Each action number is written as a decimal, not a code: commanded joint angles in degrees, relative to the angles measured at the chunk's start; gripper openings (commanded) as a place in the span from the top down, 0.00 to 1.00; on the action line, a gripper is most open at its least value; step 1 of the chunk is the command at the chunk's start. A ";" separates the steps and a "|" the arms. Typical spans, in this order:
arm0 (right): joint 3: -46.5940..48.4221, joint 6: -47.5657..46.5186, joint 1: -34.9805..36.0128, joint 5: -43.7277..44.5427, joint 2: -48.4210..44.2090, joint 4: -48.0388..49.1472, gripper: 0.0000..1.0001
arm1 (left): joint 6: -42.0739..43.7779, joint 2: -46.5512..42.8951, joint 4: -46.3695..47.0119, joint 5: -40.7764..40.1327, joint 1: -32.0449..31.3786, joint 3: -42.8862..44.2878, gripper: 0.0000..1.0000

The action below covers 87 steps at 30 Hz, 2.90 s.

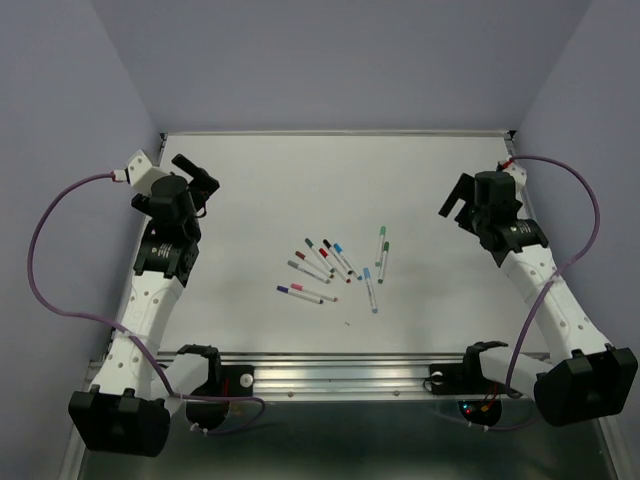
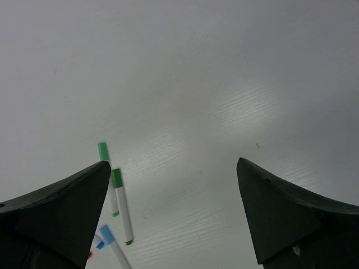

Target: Open the pen caps

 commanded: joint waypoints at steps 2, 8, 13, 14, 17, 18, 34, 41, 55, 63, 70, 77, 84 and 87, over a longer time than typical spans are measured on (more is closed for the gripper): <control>1.93 -1.71 -0.14 -2.07 -2.29 2.75 0.00 | 1.02 -1.32 1.76 -0.05 0.15 2.80 0.01; 5.25 -3.56 -0.14 -4.00 2.62 3.29 0.00 | 1.81 -1.32 2.73 0.30 0.15 1.22 0.01; 6.06 -4.09 -0.14 -13.05 5.97 2.76 0.00 | 2.25 -1.06 2.46 0.30 0.15 0.96 0.01; 5.71 -4.44 0.91 -14.11 6.67 2.33 0.00 | 2.16 -1.23 2.38 0.48 0.15 0.96 0.01; 4.74 -5.41 7.75 -10.10 8.16 -0.56 0.00 | 2.25 -1.59 2.99 0.74 0.15 0.43 0.01; 4.82 -5.24 10.03 -7.55 9.04 -1.53 0.00 | 2.34 -1.59 3.16 0.74 0.15 0.26 0.01; 3.77 3.38 22.79 0.38 27.24 -4.00 0.00 | 2.08 -1.94 2.99 1.88 0.15 -0.53 0.01; 3.68 4.87 23.33 2.05 31.37 -4.18 0.00 | 2.08 -2.46 2.73 1.53 0.15 -0.71 0.01; 2.19 4.52 24.91 2.05 34.36 -3.21 0.00 | 2.16 -2.64 2.64 0.83 0.06 -0.98 0.01; 2.01 2.94 24.91 2.85 35.59 -0.85 0.03 | 2.16 -2.90 2.55 0.65 0.15 -0.98 0.01; -0.09 1.44 24.91 -1.81 36.65 4.69 0.21 | 2.08 -2.91 2.37 0.48 0.15 -0.89 0.01; -1.85 0.74 24.91 -3.04 37.97 7.42 0.36 | 1.99 -2.82 1.94 0.21 0.15 -0.71 0.01; -4.57 1.80 24.91 -3.57 37.27 7.33 0.62 | 1.81 -2.73 1.58 -0.40 0.15 -0.27 0.01; -6.33 -0.48 24.91 -5.67 36.65 7.42 0.76 | 1.73 -2.73 1.50 -0.49 0.15 -0.10 0.01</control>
